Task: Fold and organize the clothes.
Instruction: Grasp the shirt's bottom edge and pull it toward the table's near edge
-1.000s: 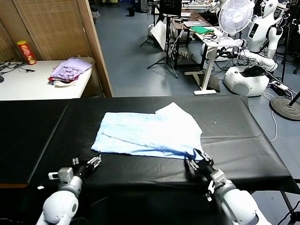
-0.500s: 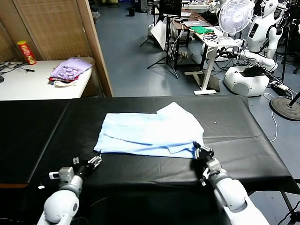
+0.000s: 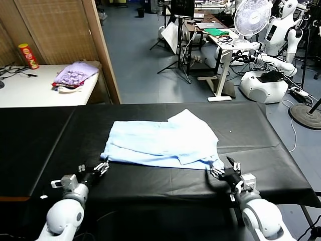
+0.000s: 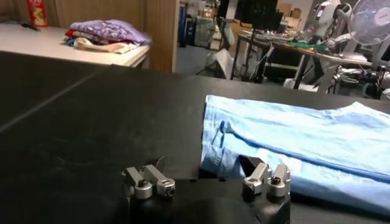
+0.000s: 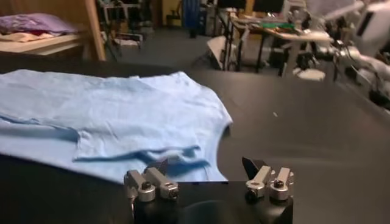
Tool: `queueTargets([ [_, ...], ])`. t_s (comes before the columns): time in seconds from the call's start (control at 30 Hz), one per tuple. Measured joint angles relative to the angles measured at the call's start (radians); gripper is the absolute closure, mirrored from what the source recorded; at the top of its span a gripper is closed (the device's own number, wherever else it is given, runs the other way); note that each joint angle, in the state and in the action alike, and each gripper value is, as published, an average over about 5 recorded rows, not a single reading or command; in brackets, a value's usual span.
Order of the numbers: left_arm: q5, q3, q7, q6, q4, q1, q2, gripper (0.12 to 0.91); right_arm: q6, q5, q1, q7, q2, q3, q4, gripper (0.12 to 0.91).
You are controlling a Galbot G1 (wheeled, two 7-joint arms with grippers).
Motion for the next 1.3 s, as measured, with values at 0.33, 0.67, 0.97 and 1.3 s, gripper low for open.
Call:
queueTargets([
  [0.33,-0.072,0.003,0.006,0.003,-0.035,0.005,0.0,0.232,0.004,-0.001,0.018,-0.007,0.013,-0.004,-0.017,0.276],
  [0.67,-0.033,0.031,0.027,0.006,0.003,-0.016,0.004,0.296,0.008,-0.008,0.045,-0.017,0.023,-0.028,-0.055,0.656],
  [0.97,0.011,0.035,0.027,0.01,0.014,-0.004,0.002,0.775,-0.018,-0.003,0.037,0.001,0.015,-0.036,-0.04,0.891],
  [1.3,0.132,-0.001,-0.021,0.028,-0.095,0.1,-0.001,0.905,-0.088,-0.004,-0.081,0.013,-0.024,-0.023,0.084,0.893],
])
